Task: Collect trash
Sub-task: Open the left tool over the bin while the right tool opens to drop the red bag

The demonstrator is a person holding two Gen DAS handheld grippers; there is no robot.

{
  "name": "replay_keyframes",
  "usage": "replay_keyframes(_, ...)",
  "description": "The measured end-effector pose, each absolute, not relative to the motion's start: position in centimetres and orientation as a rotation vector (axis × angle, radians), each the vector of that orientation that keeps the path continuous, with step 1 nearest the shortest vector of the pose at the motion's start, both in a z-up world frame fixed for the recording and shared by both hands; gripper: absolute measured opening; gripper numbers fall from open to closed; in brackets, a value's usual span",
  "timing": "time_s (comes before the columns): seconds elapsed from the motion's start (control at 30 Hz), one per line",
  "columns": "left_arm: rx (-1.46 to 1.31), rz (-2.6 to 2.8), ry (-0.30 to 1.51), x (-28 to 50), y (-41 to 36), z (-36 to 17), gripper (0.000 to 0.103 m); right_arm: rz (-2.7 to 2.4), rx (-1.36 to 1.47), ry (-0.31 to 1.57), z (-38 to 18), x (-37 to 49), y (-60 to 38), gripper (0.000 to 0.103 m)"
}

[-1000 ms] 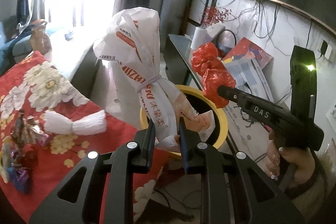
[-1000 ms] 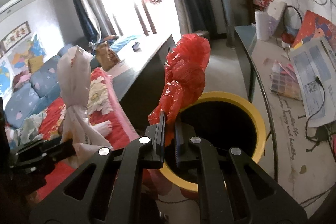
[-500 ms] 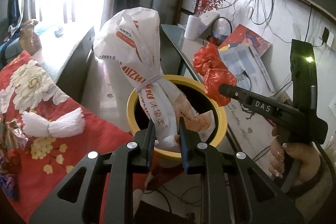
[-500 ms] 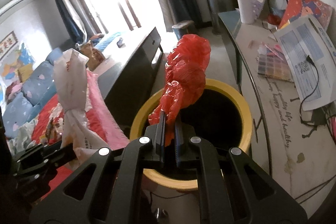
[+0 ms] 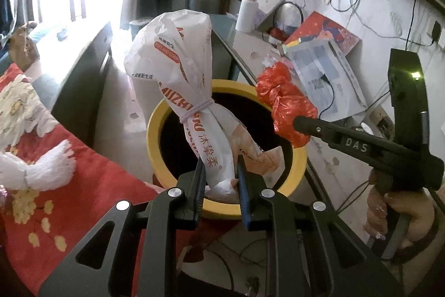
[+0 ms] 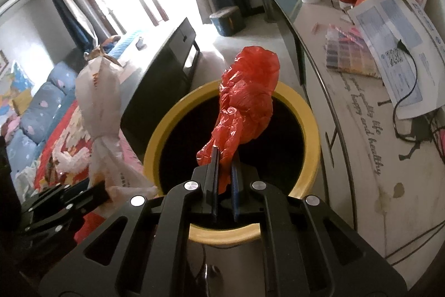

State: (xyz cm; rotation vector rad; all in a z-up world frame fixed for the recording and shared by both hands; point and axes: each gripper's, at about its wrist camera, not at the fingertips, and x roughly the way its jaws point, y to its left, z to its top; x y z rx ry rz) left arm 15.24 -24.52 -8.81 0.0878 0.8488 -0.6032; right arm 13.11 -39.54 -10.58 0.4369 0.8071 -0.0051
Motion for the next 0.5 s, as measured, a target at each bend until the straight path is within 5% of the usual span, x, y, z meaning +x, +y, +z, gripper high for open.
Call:
replay_keyframes(0.33, 0.098, -0.608, 0.885, 17.2, -26.3, -11.1, 0.026, -0.012, 0.473, 0.849, -12.4, 13.5, -40.4, 0.008)
replay_keyframes(0.47, 0.079, -0.591, 0.87, 17.4, -25.9, -11.1, 0.07, -0.026, 0.485, 0.842, -12.3, 13.5, -40.6, 0.036)
replay_keyframes(0.5, 0.068, -0.591, 0.86, 17.4, -25.6, -10.9, 0.071, -0.031, 0.48, 0.835, -12.1, 13.4, -40.6, 0.04)
